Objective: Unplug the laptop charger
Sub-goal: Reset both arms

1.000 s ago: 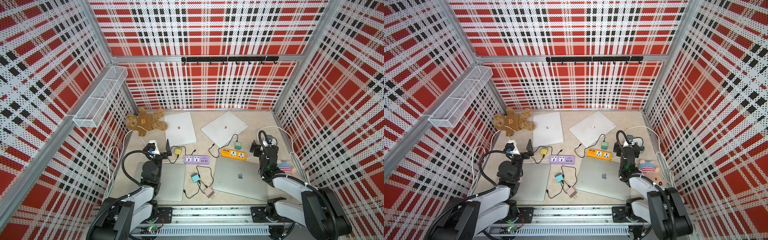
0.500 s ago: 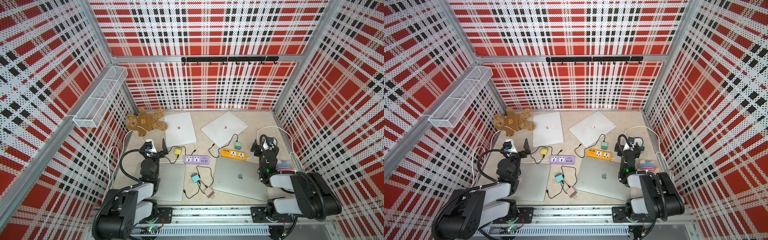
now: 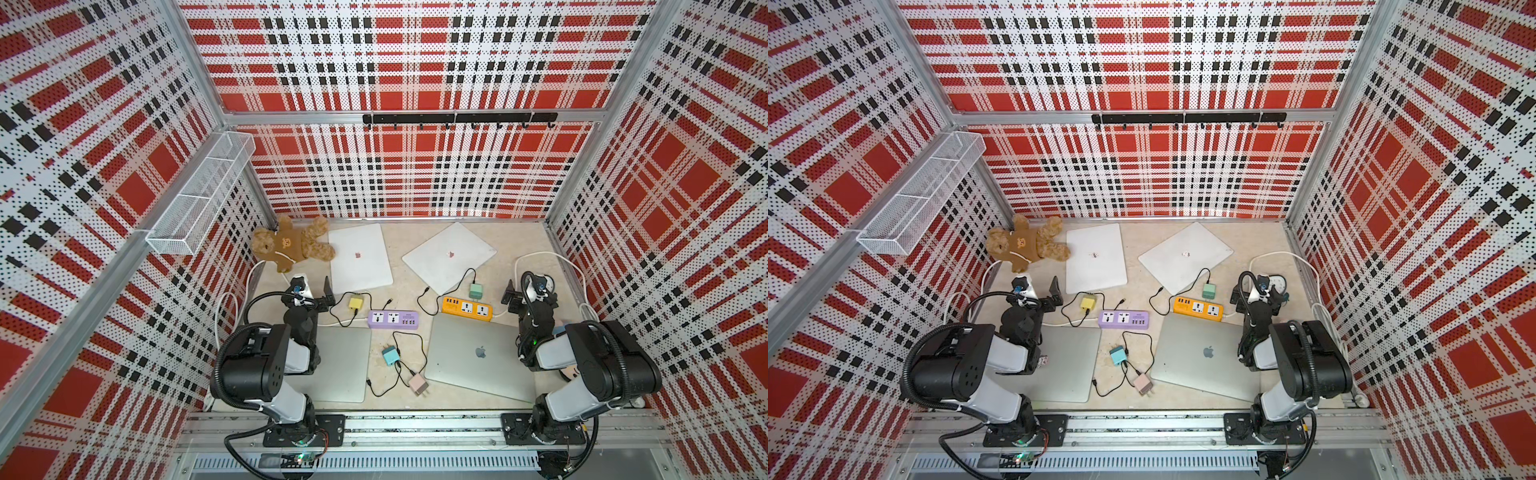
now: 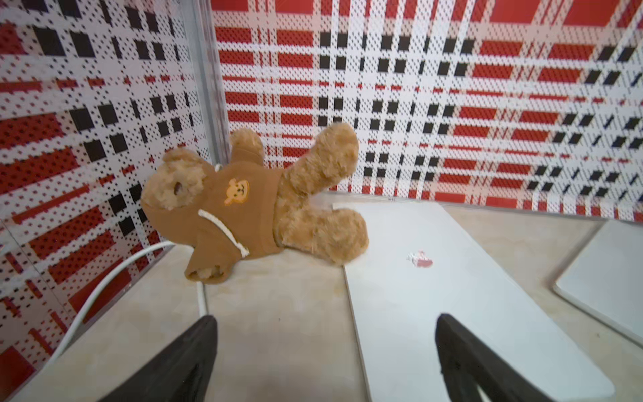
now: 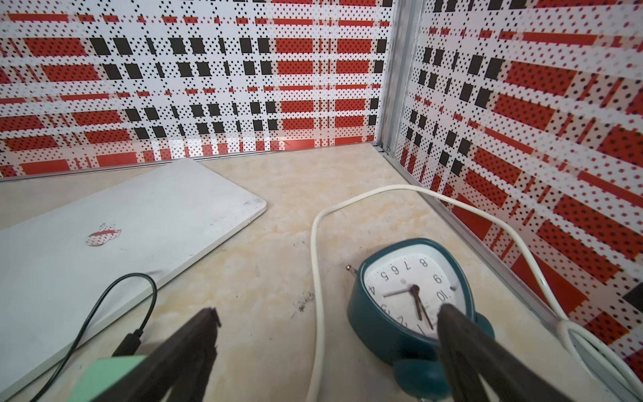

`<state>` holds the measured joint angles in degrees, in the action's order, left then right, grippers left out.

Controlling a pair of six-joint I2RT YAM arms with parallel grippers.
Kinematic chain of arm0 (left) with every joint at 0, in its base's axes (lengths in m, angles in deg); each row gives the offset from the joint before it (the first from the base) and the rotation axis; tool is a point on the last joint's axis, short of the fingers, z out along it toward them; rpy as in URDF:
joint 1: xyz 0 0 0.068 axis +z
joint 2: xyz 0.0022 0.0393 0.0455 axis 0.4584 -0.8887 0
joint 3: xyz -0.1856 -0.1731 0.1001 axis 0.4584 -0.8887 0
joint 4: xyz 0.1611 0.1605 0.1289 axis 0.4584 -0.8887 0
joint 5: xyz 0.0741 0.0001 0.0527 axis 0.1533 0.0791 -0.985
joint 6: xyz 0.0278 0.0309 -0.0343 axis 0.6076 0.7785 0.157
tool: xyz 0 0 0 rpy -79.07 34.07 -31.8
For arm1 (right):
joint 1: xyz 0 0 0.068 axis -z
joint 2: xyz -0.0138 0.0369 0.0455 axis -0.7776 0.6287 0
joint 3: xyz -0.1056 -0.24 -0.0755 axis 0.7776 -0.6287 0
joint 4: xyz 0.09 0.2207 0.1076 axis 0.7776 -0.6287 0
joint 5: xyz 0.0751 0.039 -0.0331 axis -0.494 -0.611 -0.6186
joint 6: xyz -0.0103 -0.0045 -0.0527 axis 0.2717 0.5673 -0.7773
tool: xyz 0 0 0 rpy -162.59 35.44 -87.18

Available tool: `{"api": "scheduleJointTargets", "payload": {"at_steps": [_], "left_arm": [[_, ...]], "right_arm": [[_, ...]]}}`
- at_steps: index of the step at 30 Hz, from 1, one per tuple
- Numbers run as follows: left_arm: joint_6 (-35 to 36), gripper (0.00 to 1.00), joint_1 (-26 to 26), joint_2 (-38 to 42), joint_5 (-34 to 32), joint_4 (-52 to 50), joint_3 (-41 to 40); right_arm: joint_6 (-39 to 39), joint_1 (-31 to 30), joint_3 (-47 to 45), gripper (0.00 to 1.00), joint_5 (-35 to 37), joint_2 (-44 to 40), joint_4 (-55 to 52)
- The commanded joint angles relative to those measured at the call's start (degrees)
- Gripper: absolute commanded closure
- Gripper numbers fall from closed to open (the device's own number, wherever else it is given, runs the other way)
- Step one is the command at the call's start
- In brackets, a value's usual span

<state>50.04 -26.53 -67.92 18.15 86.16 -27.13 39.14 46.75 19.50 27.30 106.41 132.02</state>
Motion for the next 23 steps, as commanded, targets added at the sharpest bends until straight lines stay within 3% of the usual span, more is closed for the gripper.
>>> {"api": "scheduleJointTargets", "payload": {"at_steps": [1,23], "left_arm": [[-1.08,0.02,-0.40,-0.17,-2.78,0.27,0.45],[-0.64,0.02,-1.15,-0.12,-4.14,0.34,0.36]], "right_arm": [[-0.43,0.69,1.35,0.00,-1.14,0.02,-1.43],[-0.90,0.60,1.40,0.00,-1.48,0.21,-0.58]]}}
